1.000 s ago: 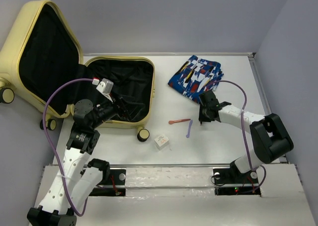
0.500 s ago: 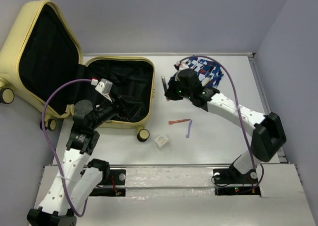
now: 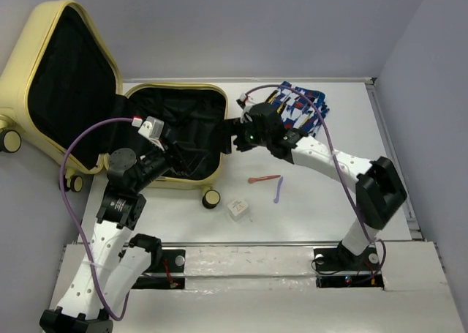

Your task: Pack the luggage

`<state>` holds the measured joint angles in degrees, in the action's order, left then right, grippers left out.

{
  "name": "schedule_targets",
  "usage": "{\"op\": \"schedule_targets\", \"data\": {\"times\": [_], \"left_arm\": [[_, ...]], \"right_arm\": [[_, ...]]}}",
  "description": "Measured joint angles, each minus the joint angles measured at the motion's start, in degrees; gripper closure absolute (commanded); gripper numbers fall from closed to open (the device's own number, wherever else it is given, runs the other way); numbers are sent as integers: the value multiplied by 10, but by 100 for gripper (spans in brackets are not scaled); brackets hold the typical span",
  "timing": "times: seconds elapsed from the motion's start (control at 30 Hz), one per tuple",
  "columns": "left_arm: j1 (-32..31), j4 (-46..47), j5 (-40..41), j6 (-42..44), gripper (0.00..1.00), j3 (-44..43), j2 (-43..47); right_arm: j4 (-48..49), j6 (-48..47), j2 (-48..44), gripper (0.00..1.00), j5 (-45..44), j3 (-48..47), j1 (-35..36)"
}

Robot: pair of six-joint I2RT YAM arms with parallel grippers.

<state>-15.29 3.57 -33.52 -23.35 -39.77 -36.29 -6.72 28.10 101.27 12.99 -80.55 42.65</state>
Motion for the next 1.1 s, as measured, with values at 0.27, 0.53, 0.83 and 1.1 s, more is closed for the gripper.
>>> {"op": "schedule_targets", "data": {"times": [0.27, 0.53, 0.83, 1.1], "left_arm": [[1, -1, 7, 0, 25, 0, 1], [15, -1, 10, -1, 20, 0, 1], [15, -1, 10, -1, 20, 0, 2], [14, -2, 10, -1, 20, 0, 2]], "right_arm": [[-62, -46, -185, 0, -42, 221, 59], [-103, -48, -135, 4, -127, 239, 178], [-156, -43, -7, 63, -230, 177, 214], [-211, -64, -87, 72, -302, 133, 216]]}}
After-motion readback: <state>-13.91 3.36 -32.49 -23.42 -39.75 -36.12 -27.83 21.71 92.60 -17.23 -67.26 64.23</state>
